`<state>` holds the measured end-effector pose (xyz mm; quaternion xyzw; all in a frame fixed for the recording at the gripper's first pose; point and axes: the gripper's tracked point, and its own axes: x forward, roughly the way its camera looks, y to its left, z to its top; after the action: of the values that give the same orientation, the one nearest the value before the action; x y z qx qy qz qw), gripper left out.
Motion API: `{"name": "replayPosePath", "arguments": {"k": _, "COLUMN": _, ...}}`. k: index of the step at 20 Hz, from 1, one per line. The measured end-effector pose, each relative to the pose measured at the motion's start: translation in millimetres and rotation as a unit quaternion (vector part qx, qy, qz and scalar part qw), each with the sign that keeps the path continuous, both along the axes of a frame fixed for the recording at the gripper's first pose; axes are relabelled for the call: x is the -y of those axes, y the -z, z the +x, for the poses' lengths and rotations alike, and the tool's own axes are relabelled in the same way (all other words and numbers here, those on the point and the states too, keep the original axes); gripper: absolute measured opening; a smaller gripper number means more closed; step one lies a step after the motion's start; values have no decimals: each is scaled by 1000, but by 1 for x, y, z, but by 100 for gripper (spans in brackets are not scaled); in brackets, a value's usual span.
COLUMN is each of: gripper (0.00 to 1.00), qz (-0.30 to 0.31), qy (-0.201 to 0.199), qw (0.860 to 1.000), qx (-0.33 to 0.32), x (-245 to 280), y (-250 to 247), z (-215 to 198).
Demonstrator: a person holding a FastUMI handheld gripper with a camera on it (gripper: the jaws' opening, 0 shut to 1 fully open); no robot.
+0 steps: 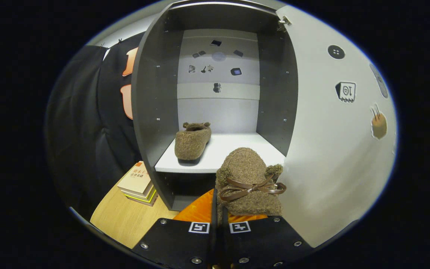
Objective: Open the shoe cabinet door, grab the shoes and put them into the shoe cabinet, then close the shoe cabinet door.
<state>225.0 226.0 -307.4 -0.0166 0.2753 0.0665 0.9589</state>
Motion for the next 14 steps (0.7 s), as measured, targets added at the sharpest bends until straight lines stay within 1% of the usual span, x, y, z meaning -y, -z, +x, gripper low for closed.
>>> {"name": "replayPosePath", "arguments": {"k": 6, "gripper": 5, "qz": 10, "qy": -13, "qw": 1000, "qx": -4, "x": 6, "y": 0, "z": 70}}
{"name": "replayPosePath", "arguments": {"k": 9, "gripper": 5, "qz": 12, "qy": -17, "qw": 1000, "qx": 2, "x": 9, "y": -5, "z": 112}}
{"name": "replayPosePath", "arguments": {"k": 14, "gripper": 5, "qz": 9, "qy": -43, "qw": 999, "qx": 2, "x": 2, "y": 0, "z": 168}}
